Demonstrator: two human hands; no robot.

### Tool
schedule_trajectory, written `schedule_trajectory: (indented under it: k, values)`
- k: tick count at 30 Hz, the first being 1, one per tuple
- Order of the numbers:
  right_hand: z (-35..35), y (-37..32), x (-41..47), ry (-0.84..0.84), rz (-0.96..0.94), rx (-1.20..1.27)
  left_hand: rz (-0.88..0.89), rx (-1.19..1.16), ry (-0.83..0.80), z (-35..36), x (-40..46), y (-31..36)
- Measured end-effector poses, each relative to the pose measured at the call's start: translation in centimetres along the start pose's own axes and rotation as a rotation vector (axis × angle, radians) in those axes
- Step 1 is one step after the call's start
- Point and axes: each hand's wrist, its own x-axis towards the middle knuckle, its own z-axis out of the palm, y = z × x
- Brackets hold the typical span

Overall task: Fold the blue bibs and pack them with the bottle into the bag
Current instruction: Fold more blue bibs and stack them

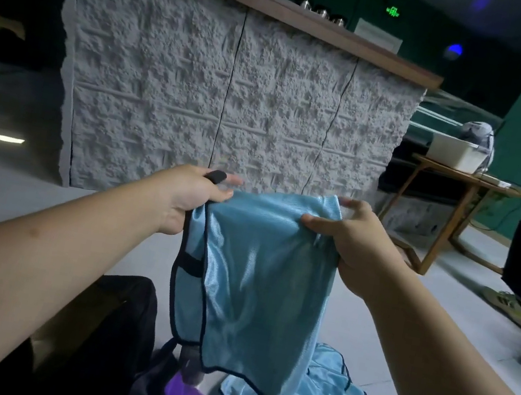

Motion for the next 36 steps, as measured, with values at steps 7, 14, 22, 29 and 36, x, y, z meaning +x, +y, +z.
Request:
schedule_trajectory:
  k: [7, 14, 22, 29, 36]
  values:
    - [-1.2, -0.1, 0.2, -0.107, -0.103, -0.364, -0.034, 0.223, -0.189, -0.5, -1.3, 1.1]
    - [0.0, -0.6, -1.3, -0.275, -0.179, -1.024, 0.042, 0.787, -0.166, 0.1, -2.1, 0.5]
    - [-0.4, -0.2, -2.5, -0.132, -0.291, -1.148, 0.21, 0.897, 0.014, -1.0, -2.5, -0.5]
    - [-2.1, 1.3, -4.8, -0.164, -0.281, -0.712, 0.235, 0.853, -0.066, -3.1, -5.0, -0.8]
    - [-1.9, 5.5, -7.6, -0.382, -0.117, -0.631, 0.084, 0.848, -0.238, -4.7, -7.5, -4.3]
